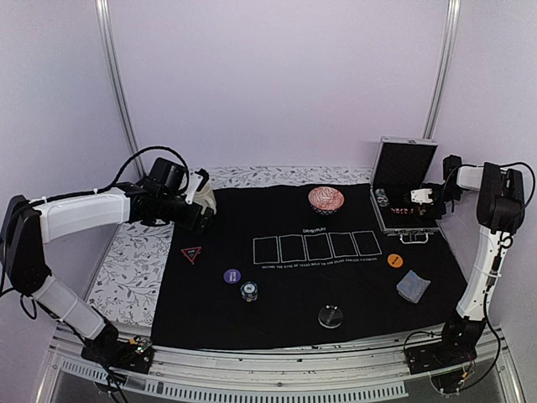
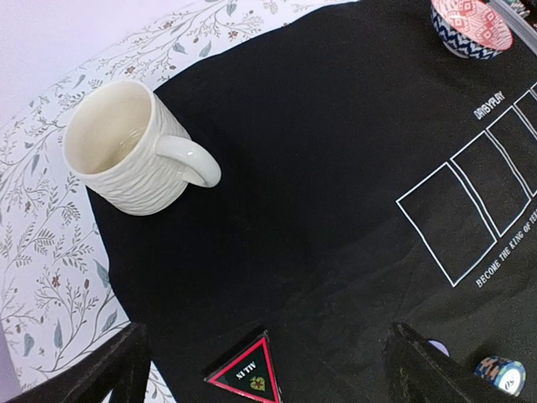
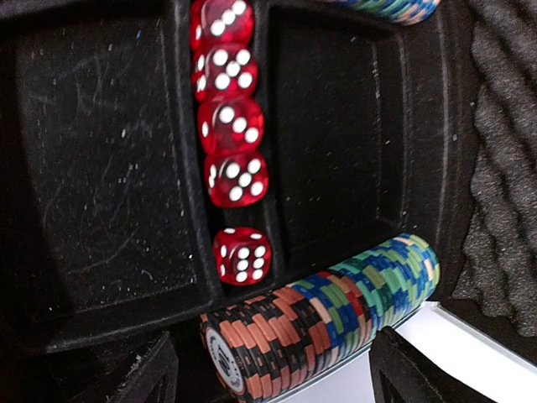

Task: Distribute texas hold em gaming equipment
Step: Pick up the pile of poker chips from the chip case.

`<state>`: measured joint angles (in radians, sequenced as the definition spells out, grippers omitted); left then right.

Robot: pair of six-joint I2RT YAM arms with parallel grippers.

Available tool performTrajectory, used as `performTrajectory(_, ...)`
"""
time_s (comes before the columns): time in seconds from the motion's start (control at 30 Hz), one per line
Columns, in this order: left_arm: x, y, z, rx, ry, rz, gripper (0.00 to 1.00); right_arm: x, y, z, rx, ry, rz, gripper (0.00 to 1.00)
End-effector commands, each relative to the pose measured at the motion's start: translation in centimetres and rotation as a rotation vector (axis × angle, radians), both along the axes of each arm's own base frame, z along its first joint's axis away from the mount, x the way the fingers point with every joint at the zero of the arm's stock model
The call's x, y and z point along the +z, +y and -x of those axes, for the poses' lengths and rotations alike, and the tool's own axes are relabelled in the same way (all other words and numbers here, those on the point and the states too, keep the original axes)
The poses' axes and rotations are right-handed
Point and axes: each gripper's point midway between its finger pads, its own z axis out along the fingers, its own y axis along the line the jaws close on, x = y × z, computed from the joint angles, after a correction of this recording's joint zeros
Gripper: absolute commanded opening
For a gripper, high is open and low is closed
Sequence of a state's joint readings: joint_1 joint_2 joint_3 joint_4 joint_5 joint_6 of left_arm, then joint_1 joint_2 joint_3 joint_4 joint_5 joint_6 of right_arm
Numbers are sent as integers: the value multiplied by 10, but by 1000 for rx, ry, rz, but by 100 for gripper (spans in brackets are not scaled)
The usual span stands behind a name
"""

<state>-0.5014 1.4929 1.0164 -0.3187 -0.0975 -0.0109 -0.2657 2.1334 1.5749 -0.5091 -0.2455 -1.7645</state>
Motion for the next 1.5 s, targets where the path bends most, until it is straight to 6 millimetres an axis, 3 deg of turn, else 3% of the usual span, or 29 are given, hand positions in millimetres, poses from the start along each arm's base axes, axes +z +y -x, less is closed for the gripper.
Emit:
performTrajectory(0.0,3,3,-7,10,-3,-9,98,-23,-5,10,-2,67,34,80)
performTrajectory(0.23,1,5,-7,14,4,-15,98,-34,-7,32,-12,136,61,76)
performTrajectory(0.53,1,4,-6,11,10,-9,98,-28,-6,46,-8,136,84,73)
performTrajectory(0.73,1,3,-6,8,14,-2,98,-28,-10,37,-1,101,116,73)
performTrajectory(1.1,-5,3,-6,9,29,-9,98,-44,-2,26,10,108,105,78)
performTrajectory(1.3,-9,3,-6,9,41,-14,98,-31,-4,11,-13,40,109,81)
performTrajectory(1.47,-9,2,-5,5,47,-14,98,-18,-2,13,-16,14,98,81)
